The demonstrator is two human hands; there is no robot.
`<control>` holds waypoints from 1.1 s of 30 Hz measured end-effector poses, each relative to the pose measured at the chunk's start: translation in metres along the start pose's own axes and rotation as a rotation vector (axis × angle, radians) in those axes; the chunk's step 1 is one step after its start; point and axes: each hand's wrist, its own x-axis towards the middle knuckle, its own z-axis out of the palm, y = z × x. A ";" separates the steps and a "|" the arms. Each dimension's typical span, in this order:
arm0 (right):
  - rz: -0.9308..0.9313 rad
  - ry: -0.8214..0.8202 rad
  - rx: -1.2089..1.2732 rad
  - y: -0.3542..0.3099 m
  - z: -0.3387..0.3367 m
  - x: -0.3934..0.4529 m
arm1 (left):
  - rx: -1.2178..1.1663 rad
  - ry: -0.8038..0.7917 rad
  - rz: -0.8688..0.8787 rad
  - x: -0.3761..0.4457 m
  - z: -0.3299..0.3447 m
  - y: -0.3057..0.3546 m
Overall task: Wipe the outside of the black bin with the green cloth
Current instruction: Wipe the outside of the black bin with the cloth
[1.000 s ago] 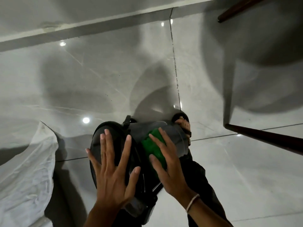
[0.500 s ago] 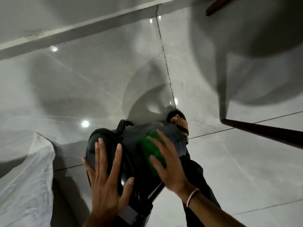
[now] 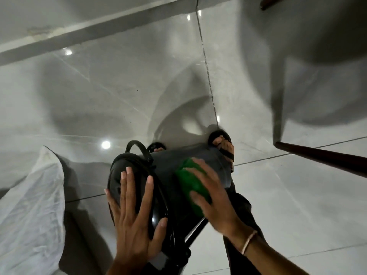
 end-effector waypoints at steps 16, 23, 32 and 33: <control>0.095 0.139 -0.038 0.011 0.006 0.011 | 0.105 0.005 0.152 -0.002 0.002 0.000; 0.301 0.213 0.069 -0.004 -0.001 0.056 | 0.140 0.030 0.224 0.006 0.007 -0.005; 0.043 0.260 -0.053 0.028 0.020 0.010 | 0.118 0.017 0.375 0.003 0.008 -0.007; 0.147 0.303 0.004 0.036 0.012 0.023 | 0.114 0.012 0.408 0.007 0.006 -0.006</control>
